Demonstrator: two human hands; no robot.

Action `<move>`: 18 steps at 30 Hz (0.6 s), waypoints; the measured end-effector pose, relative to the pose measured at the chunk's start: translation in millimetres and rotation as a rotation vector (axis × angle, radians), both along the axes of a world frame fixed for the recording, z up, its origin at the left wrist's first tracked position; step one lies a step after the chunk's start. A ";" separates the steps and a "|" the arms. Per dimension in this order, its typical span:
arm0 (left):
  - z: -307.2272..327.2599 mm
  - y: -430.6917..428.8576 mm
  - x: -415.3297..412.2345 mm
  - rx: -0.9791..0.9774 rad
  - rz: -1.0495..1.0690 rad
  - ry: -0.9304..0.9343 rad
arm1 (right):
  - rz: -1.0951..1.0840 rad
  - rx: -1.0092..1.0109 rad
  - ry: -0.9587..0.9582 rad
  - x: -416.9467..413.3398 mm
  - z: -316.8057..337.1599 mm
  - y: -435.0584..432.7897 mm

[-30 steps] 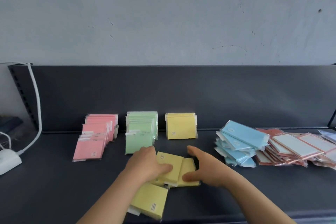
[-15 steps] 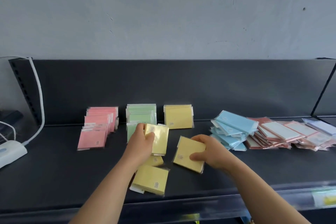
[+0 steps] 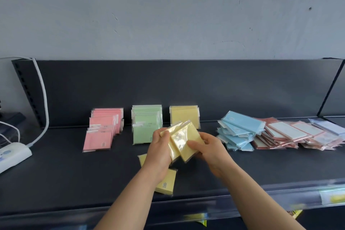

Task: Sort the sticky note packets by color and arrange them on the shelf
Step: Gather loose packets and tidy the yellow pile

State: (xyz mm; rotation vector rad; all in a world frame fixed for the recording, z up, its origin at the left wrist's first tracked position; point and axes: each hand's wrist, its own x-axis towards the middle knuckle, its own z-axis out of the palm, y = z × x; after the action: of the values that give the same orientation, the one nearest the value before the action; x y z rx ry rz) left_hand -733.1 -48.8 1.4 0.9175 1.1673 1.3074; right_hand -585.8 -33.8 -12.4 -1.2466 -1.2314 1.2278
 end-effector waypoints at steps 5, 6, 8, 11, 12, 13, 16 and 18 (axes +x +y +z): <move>-2.4 0.4 -1.3 0.016 -0.100 0.086 | 0.055 0.043 0.002 -15.2 1.3 -0.3; -2.8 1.3 -4.2 0.016 -0.089 0.127 | 0.076 0.056 -0.030 -16.4 2.8 -0.2; -2.4 4.1 -13.5 0.007 -0.028 0.192 | 0.115 0.038 -0.067 -17.5 6.5 0.6; 1.1 6.8 -36.9 0.018 0.081 0.276 | 0.133 -0.011 -0.232 -19.2 7.7 6.0; 2.2 6.2 -46.1 0.019 0.108 0.284 | 0.152 -0.022 -0.319 -20.8 7.0 7.0; 2.9 4.7 -55.0 0.013 0.134 0.286 | 0.181 -0.026 -0.423 -23.2 5.8 7.2; -1.6 0.2 -76.2 -0.003 0.231 0.273 | 0.288 0.018 -0.654 -34.2 4.9 5.3; -7.7 -2.8 -81.3 -0.013 0.294 0.254 | 0.354 0.037 -0.701 -42.0 6.9 5.9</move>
State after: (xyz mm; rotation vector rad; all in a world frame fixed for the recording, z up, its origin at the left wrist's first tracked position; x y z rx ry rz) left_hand -814.3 -51.6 -6.3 0.9479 1.5516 1.4430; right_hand -627.8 -27.8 -5.5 -1.5383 -2.0411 1.0214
